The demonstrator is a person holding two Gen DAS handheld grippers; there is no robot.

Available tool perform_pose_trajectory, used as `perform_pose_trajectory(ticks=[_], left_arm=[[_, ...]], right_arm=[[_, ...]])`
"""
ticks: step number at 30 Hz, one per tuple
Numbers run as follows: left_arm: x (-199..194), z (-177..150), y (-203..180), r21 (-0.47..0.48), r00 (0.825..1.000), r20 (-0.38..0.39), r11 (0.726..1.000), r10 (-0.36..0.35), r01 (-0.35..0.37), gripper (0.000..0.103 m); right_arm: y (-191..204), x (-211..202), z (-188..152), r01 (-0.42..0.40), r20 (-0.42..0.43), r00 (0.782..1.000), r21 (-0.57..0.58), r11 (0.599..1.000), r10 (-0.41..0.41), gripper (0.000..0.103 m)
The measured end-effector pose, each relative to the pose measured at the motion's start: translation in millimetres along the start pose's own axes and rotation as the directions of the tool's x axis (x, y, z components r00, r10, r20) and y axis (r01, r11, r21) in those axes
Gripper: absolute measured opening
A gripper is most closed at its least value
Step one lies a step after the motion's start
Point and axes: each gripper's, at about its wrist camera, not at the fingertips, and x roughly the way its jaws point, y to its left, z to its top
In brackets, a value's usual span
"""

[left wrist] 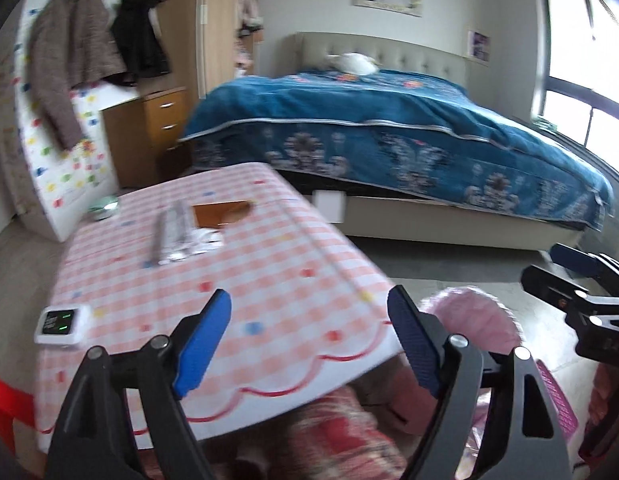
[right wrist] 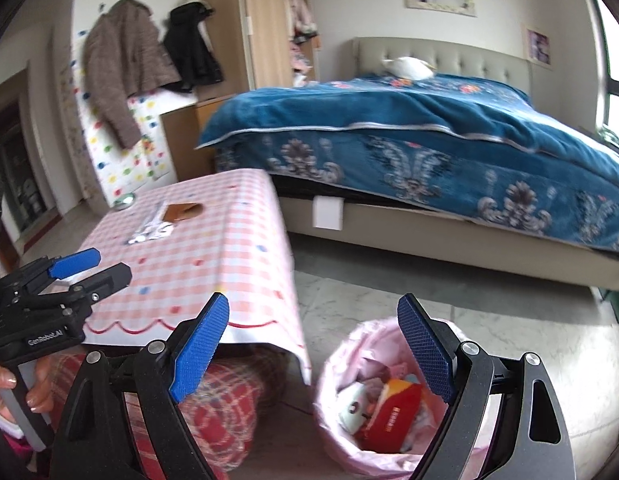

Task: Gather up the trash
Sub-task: 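Bring the right tool back to the table and grasp the brown leather piece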

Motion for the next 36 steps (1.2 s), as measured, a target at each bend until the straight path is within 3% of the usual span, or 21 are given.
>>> perform_pose_trajectory(ticks=[6, 10, 16, 19, 25, 32, 36], left_arm=[[-6, 3, 57, -0.087, 0.993, 0.016, 0.99, 0.116, -0.115, 0.079], [-2, 6, 93, -0.132, 0.979, 0.012, 0.971, 0.203, -0.199, 0.08], [18, 12, 135, -0.177, 0.961, -0.012, 0.946, 0.275, -0.273, 0.08], [32, 16, 152, -0.208, 0.951, -0.028, 0.929, 0.307, -0.306, 0.08], [69, 35, 174, -0.263, 0.943, -0.025, 0.908, 0.332, -0.327, 0.08], [105, 59, 194, -0.255, 0.926, -0.007, 0.894, 0.378, -0.367, 0.08], [118, 48, 204, -0.27, 0.936, -0.048, 0.898, 0.349, -0.348, 0.08]], right_arm=[[44, 22, 17, -0.07, -0.01, 0.998, -0.075, 0.995, 0.07, 0.08], [69, 42, 27, -0.108, -0.02, 0.994, -0.111, 0.988, 0.107, 0.073], [111, 90, 48, -0.164, -0.059, 0.986, -0.17, 0.972, 0.156, 0.059], [131, 120, 61, -0.18, -0.071, 0.983, -0.196, 0.964, 0.169, 0.058], [156, 171, 75, -0.206, -0.095, 0.977, -0.233, 0.95, 0.189, 0.059], [181, 234, 102, -0.238, -0.155, 0.967, -0.259, 0.936, 0.203, 0.059], [186, 266, 111, -0.246, -0.18, 0.962, -0.263, 0.933, 0.203, 0.059]])
